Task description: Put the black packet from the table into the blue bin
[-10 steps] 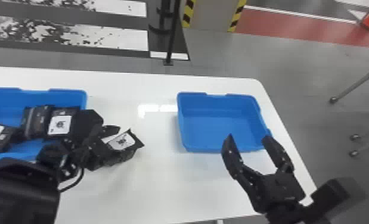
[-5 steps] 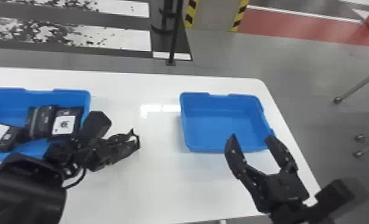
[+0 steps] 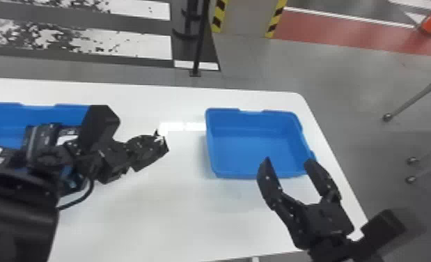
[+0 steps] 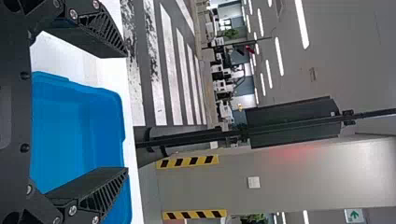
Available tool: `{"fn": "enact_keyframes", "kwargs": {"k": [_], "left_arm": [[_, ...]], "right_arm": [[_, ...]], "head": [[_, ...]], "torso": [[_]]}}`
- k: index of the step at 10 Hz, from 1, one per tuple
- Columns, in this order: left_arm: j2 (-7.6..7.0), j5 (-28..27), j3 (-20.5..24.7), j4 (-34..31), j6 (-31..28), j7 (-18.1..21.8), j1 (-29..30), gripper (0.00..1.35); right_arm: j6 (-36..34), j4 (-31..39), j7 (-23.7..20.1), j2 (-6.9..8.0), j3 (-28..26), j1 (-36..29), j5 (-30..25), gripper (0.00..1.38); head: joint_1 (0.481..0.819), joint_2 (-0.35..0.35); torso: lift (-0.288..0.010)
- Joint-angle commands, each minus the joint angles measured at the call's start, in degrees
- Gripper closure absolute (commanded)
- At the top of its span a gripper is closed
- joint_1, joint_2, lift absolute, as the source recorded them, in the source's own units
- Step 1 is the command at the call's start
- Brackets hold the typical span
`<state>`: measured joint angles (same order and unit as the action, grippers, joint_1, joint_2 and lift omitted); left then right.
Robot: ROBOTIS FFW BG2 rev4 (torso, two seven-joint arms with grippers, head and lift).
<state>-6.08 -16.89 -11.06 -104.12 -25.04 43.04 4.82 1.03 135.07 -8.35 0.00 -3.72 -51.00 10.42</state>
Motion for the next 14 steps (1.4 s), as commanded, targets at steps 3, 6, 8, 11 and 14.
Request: {"fn": "enact_keyframes", "kwargs": {"k": [3, 6, 8, 11, 14], "left_arm": [[-1.13, -0.9, 11.9, -5.4, 0.7, 0.4, 1.2, 1.22], [0.02, -10.4, 27.1, -3.1, 2.7, -1.4, 1.2, 1.22], [-0.42, -10.5, 27.7, -0.9, 3.9, -2.9, 0.9, 1.06], [0.37, -8.9, 26.8, 1.8, 8.6, -3.7, -0.3, 0.32], [0.37, -1.4, 26.9, 1.5, 16.0, -3.7, 3.6, 0.13]], "right_arm": [[0.1, 0.1, 0.0, 0.05, 0.1, 0.0, 0.2, 0.15], [0.1, -0.1, 0.0, 0.05, 0.2, 0.2, 0.3, 0.15], [0.2, -0.1, 0.0, 0.0, 0.2, 0.2, 0.3, 0.15], [0.2, -0.3, 0.0, 0.0, 0.2, 0.2, 0.4, 0.15], [0.4, -0.1, 0.0, 0.0, 0.2, 0.1, 0.5, 0.15]], "head": [[0.695, -0.195], [0.695, 0.015], [0.695, 0.143], [0.695, 0.151], [0.695, 0.117]], "torso": [[-0.11], [-0.11], [-0.11], [-0.11], [-0.11]]}}
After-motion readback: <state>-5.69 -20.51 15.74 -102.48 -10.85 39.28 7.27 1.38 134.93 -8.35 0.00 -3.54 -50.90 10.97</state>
